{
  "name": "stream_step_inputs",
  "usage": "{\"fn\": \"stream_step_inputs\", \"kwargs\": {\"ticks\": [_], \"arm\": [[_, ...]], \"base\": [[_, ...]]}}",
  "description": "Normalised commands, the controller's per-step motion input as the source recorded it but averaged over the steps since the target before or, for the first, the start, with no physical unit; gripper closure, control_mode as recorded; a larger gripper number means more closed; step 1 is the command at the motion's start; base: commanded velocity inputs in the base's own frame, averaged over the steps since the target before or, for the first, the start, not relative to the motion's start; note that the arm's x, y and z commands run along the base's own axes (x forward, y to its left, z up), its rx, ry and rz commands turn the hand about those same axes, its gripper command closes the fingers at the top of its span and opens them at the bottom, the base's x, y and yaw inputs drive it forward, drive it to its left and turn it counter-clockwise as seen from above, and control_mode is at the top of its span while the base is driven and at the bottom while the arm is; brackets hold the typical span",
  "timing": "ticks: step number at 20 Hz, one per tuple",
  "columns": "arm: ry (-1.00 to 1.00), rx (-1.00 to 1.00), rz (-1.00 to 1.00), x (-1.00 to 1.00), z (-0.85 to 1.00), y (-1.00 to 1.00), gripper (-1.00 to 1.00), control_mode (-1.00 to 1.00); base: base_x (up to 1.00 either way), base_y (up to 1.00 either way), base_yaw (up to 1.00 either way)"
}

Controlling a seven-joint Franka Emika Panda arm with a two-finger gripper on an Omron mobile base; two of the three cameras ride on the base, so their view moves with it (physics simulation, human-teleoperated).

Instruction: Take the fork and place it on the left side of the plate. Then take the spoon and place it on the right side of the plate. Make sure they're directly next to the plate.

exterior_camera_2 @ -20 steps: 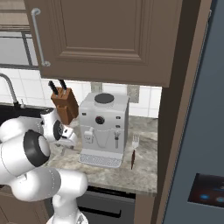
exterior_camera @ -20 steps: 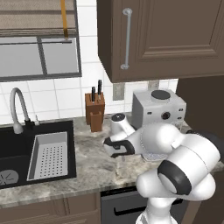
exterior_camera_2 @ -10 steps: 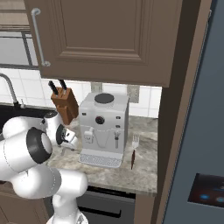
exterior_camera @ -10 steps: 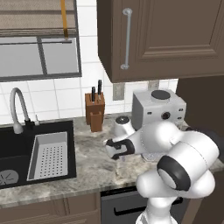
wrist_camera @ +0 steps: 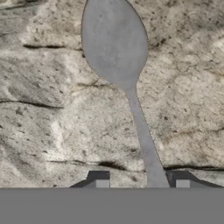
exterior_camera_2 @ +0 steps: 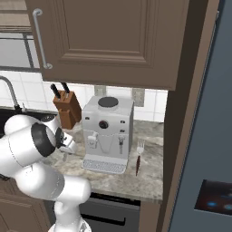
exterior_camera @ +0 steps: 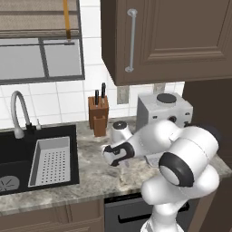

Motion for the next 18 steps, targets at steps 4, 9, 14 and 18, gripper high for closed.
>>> {"fn": "stream_step_inputs", "kwargs": {"ticks": [4,9,14,18], "arm": [[0.01,0.0,0.0,-0.03,-0.19,0.1,1.0,-1.0],[-0.14,0.0,-0.03,-0.59,-0.06,0.0,1.0,-1.0],[-0.31,0.0,-0.01,-0.92,0.16,-0.05,1.0,-1.0],[-0.3,0.0,0.0,-0.83,0.41,-0.2,1.0,-1.0]], "base": [[0.0,0.0,0.0],[0.0,0.0,0.0],[0.0,0.0,0.0],[0.0,0.0,0.0]]}}
